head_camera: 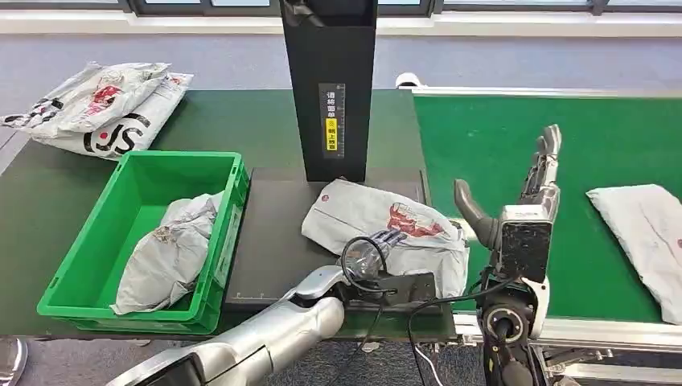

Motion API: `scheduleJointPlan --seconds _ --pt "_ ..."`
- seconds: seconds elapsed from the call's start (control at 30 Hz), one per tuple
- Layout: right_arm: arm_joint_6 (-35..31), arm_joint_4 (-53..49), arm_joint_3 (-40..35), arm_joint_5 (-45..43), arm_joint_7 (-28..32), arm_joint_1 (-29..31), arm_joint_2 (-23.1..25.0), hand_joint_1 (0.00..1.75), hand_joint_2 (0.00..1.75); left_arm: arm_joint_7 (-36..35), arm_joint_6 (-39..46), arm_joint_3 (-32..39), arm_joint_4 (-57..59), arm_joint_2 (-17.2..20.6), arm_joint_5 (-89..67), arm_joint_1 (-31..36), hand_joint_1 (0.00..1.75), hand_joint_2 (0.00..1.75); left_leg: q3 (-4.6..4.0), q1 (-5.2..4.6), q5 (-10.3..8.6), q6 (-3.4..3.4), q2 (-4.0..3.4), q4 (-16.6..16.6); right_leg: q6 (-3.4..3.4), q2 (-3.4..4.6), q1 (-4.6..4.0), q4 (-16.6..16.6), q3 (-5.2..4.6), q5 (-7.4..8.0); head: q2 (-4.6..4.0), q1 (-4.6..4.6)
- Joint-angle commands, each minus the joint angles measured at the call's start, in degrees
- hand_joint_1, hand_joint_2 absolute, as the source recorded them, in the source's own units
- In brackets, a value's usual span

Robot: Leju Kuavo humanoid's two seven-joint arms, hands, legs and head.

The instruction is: Moved the parcel from conveyor to table for the left to box.

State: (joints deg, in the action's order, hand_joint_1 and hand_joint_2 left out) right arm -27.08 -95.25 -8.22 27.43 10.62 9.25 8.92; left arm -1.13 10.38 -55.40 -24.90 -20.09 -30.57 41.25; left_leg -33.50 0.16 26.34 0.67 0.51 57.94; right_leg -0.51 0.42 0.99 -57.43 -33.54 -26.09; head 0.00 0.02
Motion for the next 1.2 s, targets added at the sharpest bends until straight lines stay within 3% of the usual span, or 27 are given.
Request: scheduleJointPlan --seconds 0.03,0.43,1.2 --pt "0.45 1.45 0.84 -0.67 0.01 1.63 0.48 0.00 1.75 -5.14 1.62 -11.08 7.04 0.09 -5.15 3.10 1.69 1.75 0.06 0.04 -0.01 0.01 -0.09 -0.04 0.06 0.01 -0.06 0.07 0.06 0.04 0.00 0.00" --pt "1.24 2.28 -0.71 -2.44 0.98 3.23 0.10 0.00 1.75 -7.98 4.05 -12.01 10.60 0.48 -15.12 4.55 1.75 1.75 0.05 0.04 -0.01 0.01 -0.18 -0.03 0.05 0.11 -0.05 0.06 0.04 0.07 0.00 0.00" --pt "0.67 4.29 -1.63 -4.15 2.07 4.32 -1.40 0.00 1.75 -7.66 4.54 -9.34 10.69 0.25 -15.67 3.87 1.75 1.75 0.10 0.05 -0.03 0.00 -0.18 -0.09 0.06 0.10 -0.07 0.12 0.11 0.10 0.00 0.00"
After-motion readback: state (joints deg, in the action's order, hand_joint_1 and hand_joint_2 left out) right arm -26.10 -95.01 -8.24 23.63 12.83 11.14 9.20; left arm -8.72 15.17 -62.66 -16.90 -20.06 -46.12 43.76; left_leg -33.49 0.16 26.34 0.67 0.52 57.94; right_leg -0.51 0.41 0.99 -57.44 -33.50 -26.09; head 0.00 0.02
